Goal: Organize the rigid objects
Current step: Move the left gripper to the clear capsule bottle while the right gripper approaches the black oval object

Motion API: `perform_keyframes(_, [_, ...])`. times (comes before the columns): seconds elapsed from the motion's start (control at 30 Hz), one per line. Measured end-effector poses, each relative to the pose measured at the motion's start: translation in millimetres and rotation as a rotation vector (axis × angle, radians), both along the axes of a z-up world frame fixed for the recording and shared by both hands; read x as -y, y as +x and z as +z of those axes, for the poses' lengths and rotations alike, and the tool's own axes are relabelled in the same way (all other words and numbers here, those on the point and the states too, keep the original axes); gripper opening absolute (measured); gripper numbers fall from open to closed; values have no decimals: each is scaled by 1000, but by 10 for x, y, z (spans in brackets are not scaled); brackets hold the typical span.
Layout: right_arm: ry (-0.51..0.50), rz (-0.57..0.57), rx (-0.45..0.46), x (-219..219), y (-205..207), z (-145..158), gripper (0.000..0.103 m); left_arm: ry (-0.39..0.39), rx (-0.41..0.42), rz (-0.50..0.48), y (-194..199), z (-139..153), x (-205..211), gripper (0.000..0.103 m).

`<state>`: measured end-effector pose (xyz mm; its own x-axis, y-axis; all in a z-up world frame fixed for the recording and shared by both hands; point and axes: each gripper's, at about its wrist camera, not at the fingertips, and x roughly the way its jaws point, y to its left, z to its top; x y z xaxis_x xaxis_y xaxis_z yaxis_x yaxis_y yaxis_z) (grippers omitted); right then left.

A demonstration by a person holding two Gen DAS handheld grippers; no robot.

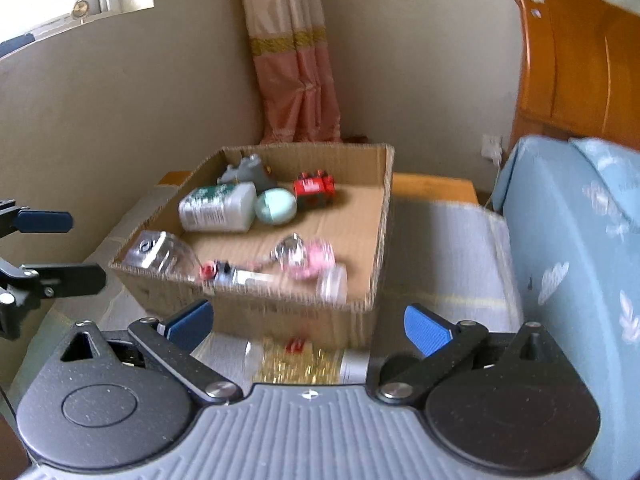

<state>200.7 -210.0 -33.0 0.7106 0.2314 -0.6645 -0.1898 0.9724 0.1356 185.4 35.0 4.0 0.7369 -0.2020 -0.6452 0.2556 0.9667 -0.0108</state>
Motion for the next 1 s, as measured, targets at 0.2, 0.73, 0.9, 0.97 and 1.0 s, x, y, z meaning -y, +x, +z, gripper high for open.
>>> perform_keyframes(0.2, [-19, 6, -23, 3, -68, -290, 103, 0, 44, 55, -189, -172, 5, 102])
perform_keyframes(0.73, [40, 42, -94, -214, 68, -583, 103, -63, 4, 171, -405, -529, -197, 102])
perform_keyframes(0.9, [45, 129, -108, -170, 2, -574, 103, -67, 10, 166, -414, -527, -161, 102])
perform_keyframes(0.97, [44, 150, -104, -81, -50, -543, 103, -64, 13, 157, -414, -526, -128, 102])
perform_keyframes(1.0, [23, 145, -87, -32, -77, -523, 103, -63, 15, 154, -419, -526, -123, 102])
